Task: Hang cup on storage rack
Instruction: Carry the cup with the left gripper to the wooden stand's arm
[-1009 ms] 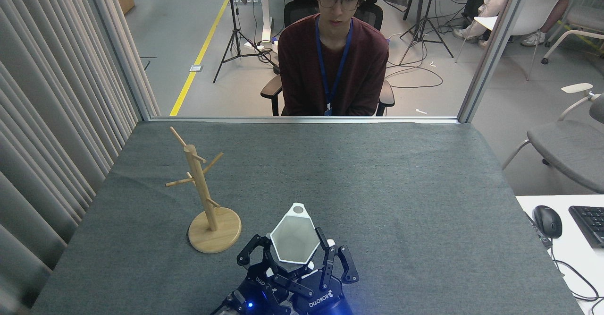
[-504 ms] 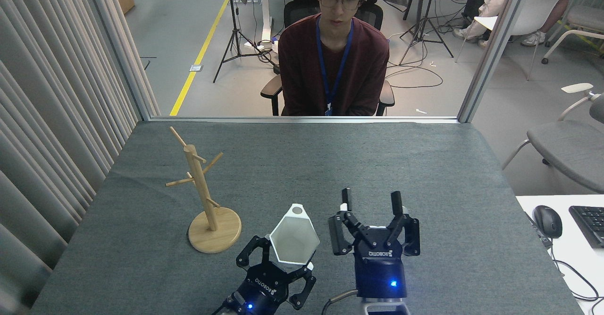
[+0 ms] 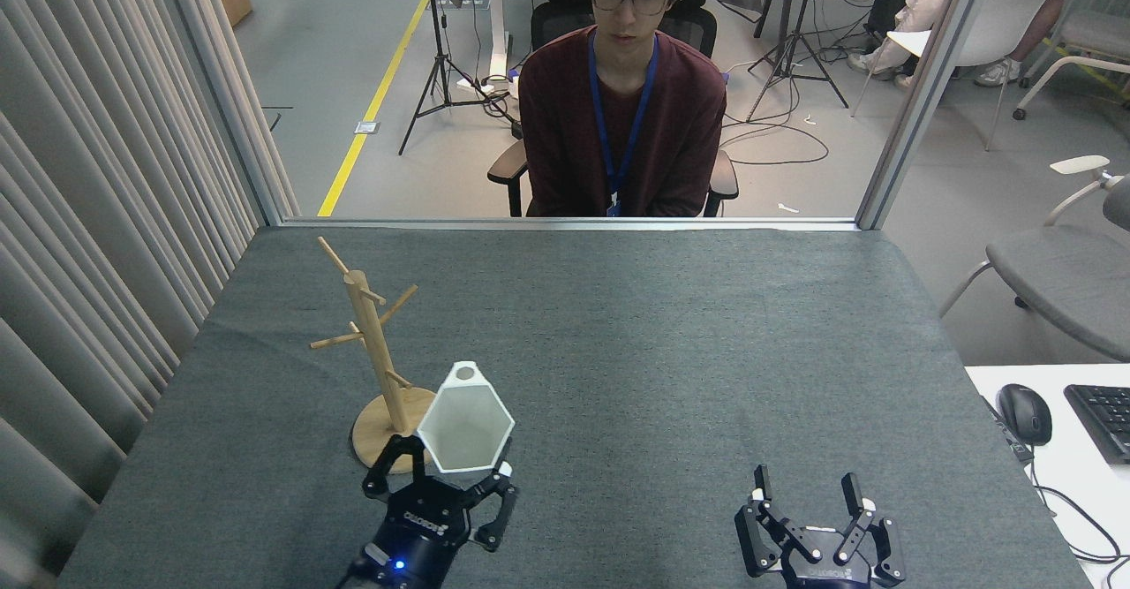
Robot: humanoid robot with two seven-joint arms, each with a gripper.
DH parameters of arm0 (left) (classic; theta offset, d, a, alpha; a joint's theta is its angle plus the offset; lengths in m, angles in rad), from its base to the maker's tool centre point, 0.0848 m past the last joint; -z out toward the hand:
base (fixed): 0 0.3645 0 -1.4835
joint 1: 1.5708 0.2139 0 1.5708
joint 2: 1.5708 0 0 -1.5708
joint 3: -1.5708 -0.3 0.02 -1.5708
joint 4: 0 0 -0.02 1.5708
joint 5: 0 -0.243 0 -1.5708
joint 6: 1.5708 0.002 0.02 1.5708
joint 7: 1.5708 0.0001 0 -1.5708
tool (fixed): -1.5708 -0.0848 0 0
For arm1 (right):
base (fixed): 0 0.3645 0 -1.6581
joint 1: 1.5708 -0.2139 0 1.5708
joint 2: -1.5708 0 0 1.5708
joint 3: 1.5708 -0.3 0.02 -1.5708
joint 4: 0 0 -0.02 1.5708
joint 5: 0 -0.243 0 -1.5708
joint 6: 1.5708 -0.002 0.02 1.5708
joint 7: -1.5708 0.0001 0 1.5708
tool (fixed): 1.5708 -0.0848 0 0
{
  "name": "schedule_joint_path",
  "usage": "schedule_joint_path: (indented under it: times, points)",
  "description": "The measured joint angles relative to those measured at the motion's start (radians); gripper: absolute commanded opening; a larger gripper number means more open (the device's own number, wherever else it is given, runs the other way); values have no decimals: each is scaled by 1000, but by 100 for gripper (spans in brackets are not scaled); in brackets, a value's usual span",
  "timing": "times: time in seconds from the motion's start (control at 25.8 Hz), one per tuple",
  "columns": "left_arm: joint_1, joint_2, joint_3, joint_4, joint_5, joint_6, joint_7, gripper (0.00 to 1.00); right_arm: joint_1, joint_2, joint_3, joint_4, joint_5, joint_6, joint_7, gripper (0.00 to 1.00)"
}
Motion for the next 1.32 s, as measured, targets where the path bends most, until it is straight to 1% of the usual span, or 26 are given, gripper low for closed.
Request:
schedule_joint_path:
  times: [0.12,0.27,0.39,0.54,0.7,0.93,1.32]
  points:
    - [22,3,98,-25,8,1,-2,53,5,-18,-24,0,0,-17,4,99]
    - [34,7,212,-38,3,10,-4,53,8,-26,-40,1,0,-36,-1,99]
    - [21,10,261,-15,-29,69,-6,52,8,-29,-44,1,0,-40,-3,99]
    - [-38,9,288,81,-125,186,-14,51,8,-29,-45,1,-1,-41,-4,99]
    - [-101,6,324,156,-181,260,-44,50,8,-29,-44,1,-1,-41,-4,99]
    - [-162,7,353,219,-202,278,-54,51,7,-31,-44,5,-1,-43,-4,99]
    - [-170,-5,346,232,-284,282,-38,51,1,-30,-44,13,-1,-43,-6,99]
